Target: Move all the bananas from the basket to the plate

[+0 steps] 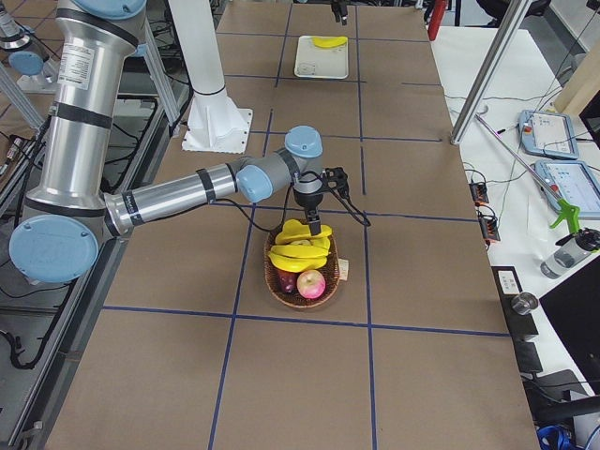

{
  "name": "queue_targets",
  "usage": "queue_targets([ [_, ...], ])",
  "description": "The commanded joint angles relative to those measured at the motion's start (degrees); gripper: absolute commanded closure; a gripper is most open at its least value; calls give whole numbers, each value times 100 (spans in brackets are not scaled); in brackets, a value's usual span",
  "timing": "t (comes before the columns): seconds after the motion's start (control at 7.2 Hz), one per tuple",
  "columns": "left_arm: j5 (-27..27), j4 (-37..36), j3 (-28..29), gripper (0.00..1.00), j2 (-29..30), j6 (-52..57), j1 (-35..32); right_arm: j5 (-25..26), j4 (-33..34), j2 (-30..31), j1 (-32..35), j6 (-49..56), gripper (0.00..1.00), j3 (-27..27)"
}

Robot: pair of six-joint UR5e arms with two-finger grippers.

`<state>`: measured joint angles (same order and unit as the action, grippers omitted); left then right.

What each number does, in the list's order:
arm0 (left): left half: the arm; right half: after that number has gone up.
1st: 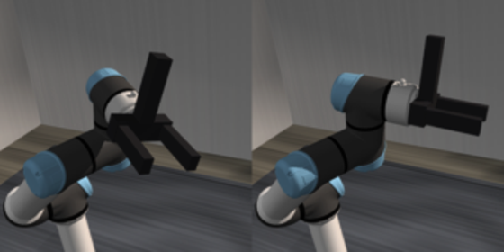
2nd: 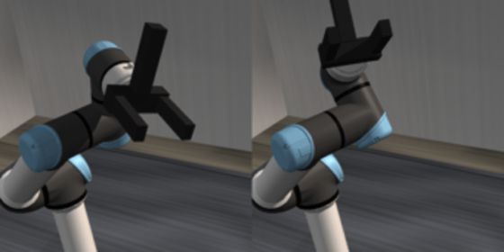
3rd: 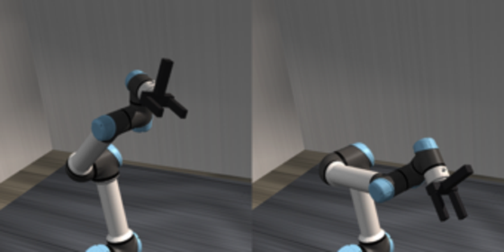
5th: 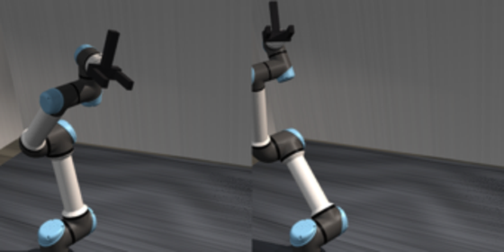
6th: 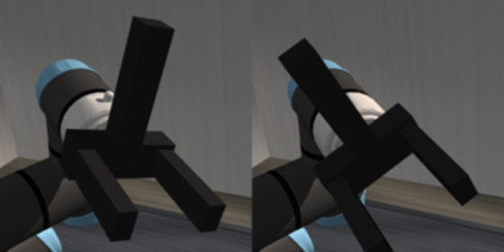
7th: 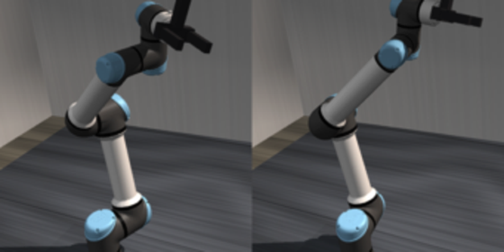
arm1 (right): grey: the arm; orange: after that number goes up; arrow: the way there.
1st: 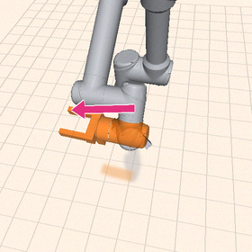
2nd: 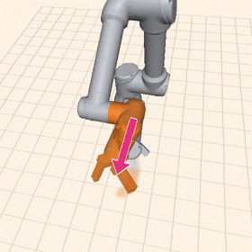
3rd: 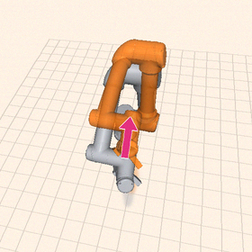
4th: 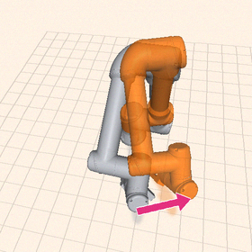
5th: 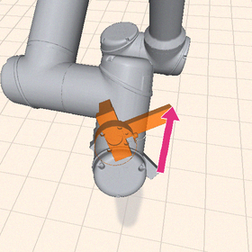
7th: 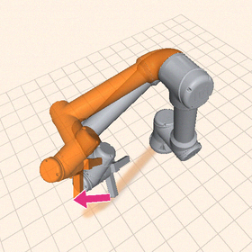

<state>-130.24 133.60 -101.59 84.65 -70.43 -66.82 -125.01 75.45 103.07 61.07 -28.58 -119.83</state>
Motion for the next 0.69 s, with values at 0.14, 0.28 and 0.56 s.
queue_targets([
  [0.14, -1, 0, -27, 0, 69, -155, 178, 1045, -785, 300, -1278, -1481, 8, 3],
  [0.28, -1, 0, -18, 0, 69, -155, 178, 1188, -804, 440, -1395, -1475, 13, 4],
  [0.56, -1, 0, -18, 0, 69, -155, 187, 1338, -804, 477, -1606, -1449, 26, 21],
])
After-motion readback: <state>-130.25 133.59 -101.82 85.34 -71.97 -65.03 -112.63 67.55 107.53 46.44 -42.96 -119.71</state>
